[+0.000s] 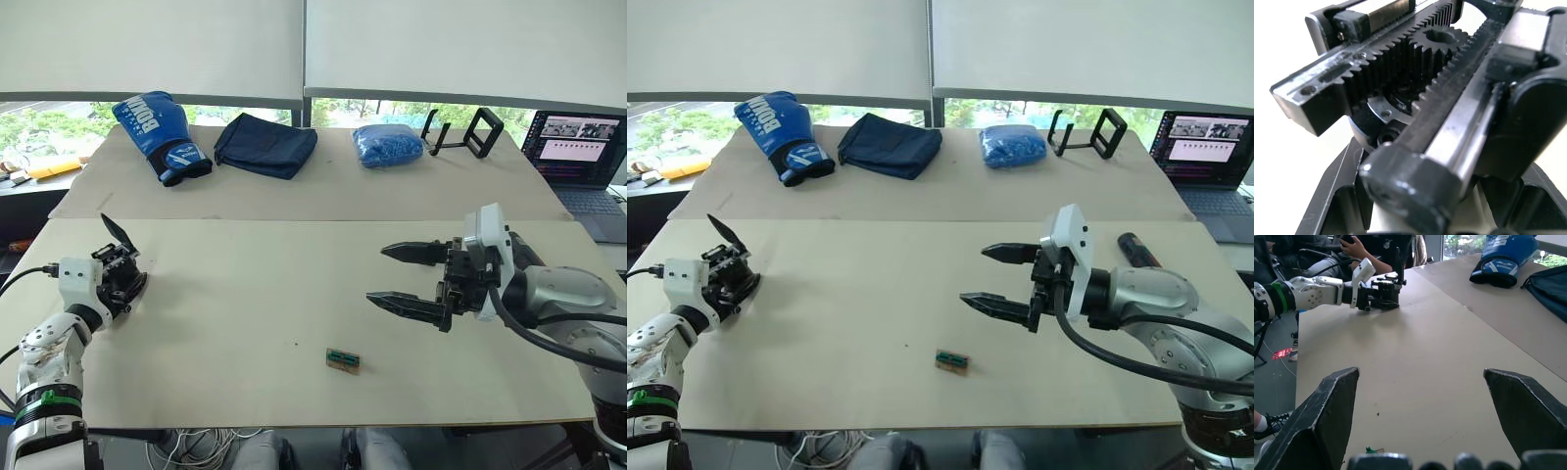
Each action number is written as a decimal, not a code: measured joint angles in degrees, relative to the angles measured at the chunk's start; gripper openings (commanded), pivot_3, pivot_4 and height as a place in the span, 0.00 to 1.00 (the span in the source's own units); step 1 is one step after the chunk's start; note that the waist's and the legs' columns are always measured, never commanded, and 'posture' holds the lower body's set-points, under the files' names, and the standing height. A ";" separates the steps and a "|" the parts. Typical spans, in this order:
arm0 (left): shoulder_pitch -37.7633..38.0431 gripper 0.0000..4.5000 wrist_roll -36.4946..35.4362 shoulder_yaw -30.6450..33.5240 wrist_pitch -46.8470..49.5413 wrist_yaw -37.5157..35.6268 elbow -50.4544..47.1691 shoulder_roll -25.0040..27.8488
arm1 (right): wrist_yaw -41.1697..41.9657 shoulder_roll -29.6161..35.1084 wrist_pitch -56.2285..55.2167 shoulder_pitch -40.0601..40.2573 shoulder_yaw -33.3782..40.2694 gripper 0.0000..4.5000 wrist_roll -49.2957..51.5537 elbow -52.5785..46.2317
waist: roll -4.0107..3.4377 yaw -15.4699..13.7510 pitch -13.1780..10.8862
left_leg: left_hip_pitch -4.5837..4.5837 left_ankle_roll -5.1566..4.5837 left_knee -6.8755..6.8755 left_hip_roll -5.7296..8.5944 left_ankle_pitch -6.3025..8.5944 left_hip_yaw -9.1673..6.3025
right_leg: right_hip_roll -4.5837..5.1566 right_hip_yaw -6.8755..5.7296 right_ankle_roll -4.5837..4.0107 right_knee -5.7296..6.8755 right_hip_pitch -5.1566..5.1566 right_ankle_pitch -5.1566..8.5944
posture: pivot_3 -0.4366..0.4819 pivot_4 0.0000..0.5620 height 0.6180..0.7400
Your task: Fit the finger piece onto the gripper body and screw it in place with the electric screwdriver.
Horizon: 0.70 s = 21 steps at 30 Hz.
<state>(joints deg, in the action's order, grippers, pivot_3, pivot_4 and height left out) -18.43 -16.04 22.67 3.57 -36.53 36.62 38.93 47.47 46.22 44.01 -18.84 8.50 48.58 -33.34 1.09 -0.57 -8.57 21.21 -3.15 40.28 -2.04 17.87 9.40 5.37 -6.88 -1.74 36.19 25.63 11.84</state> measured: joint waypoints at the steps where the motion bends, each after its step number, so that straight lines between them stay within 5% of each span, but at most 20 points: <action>1: 0.40 0.53 -0.12 0.02 0.10 -0.01 -0.70 -0.29 | -0.04 0.00 0.00 -0.40 0.00 1.00 0.00 0.01 | 0.00 -0.01 0.00 | 0.00 0.00 0.00 0.01 0.00 -0.01 | 0.01 0.00 0.01 0.00 -0.02 0.00 | 0.48 0.27 1.00; 5: 5.55 0.53 -1.57 -0.36 2.87 -0.03 -10.32 -2.57 | 0.05 0.03 0.00 -0.54 -0.13 1.00 -0.05 0.10 | 0.00 0.00 0.00 | 0.00 -0.01 0.00 0.02 0.01 -0.03 | 0.13 0.03 0.03 -0.06 -0.04 -0.01 | 0.48 0.27 1.00; 13: 14.37 0.53 -6.34 -16.94 17.87 2.77 -49.74 -14.29 | 0.85 0.73 -0.07 2.63 -0.90 1.00 -0.55 -1.33 | 0.21 -0.40 -0.12 | -0.01 -0.06 0.12 0.10 0.02 -0.29 | 0.18 0.07 0.14 -0.13 -0.32 -0.03 | 0.48 0.27 1.00; 21: 12.50 0.53 3.48 -29.69 24.16 21.32 -56.85 -29.57 | -1.79 1.62 -0.02 8.98 0.37 1.00 -0.09 -6.50 | 0.24 0.01 -0.14 | -0.12 -0.04 0.12 0.03 0.00 -0.41 | 0.01 0.40 0.14 -0.12 -0.43 -0.03 | 0.48 0.27 1.00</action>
<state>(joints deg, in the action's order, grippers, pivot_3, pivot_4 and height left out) -5.93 -12.56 -7.02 27.73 -15.21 -20.24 9.36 45.69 47.84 43.99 -9.85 8.87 48.49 -39.84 1.33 -0.56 -8.71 21.09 -3.18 40.40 -2.00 17.87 8.99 5.38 -6.48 -1.60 36.07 25.19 11.81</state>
